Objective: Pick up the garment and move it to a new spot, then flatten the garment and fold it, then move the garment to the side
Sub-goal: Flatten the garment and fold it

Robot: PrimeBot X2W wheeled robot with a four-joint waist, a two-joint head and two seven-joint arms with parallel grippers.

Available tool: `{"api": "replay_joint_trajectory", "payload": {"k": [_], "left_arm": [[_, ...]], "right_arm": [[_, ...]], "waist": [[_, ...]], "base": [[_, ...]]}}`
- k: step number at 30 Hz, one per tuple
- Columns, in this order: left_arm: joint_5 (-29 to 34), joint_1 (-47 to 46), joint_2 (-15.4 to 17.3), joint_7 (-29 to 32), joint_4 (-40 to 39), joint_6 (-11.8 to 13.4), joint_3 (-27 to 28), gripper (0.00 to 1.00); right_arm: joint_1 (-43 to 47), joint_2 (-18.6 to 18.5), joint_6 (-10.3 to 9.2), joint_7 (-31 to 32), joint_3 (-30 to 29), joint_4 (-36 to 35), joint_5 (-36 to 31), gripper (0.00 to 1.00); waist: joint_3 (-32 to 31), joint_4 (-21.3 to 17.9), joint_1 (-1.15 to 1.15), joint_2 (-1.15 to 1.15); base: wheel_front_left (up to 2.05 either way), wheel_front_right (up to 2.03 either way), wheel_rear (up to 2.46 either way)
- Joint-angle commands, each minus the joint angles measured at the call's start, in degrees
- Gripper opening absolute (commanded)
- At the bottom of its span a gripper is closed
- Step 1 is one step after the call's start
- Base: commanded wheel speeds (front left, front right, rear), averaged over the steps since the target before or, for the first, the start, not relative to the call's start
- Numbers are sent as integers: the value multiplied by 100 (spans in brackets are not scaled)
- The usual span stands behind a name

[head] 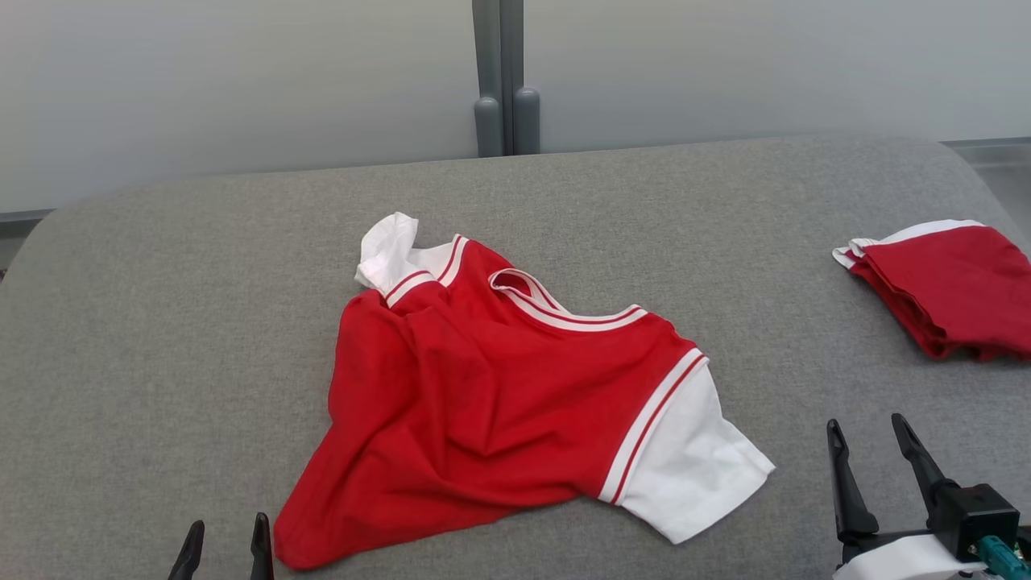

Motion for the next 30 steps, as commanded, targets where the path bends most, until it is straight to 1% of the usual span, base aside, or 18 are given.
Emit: {"api": "replay_joint_trajectory", "payload": {"k": [1, 6, 9, 12, 16, 19, 20, 22, 26, 30], "left_arm": [[-22, -75, 46, 0, 12, -1, -10, 100], [-91, -101, 127, 0, 94, -2, -133, 100], [-185, -240, 296, 77, 334, -2, -300, 100], [-307, -403, 445, 527, 495, -2, -485, 100], [-562, -631, 607, 1292, 570, 1, -694, 100], [-704, -765, 711, 1817, 628, 1, -845, 100], [-762, -801, 744, 1959, 649, 1, -879, 100], [-835, -902, 821, 2171, 691, 1, -926, 100], [-975, -1007, 882, 2405, 840, 12, -932, 100], [-1122, -1121, 812, 2518, 1024, 16, -955, 100]], "right_arm": [[-48, -15, -7, -1, 17, 23, 36, 100], [-136, -38, -7, -1, 172, -140, 238, 100], [-201, -360, -10, 23, 679, 149, 438, 100], [-508, -792, -8, 493, 1334, 355, 721, 100], [-917, -1358, -8, 1175, 1879, 575, 1069, 100], [-1265, -1592, -6, 1597, 2169, 827, 1336, 100], [-1358, -1635, -8, 1699, 2230, 933, 1493, 100], [-1493, -1807, -8, 1892, 2386, 1182, 1581, 100], [-1731, -1913, -6, 2098, 2661, 1606, 1875, 100], [-1871, -1834, -6, 2124, 2925, 1902, 2303, 100]], "waist": [[0, -6, 0, 0], [9, -7, 0, 0], [37, -10, 0, 0], [118, -27, 0, 0], [277, -38, 0, 0], [379, -48, 0, 0], [401, -50, 0, 0], [442, -30, 0, 0], [505, -17, 0, 0], [552, -11, 0, 0]], "base": [[0, 0, 0], [0, 0, 0], [0, 0, 0], [0, 0, 0], [0, 0, 0], [0, 0, 0], [0, 0, 0], [0, 0, 0], [0, 0, 0], [0, 0, 0]]}}
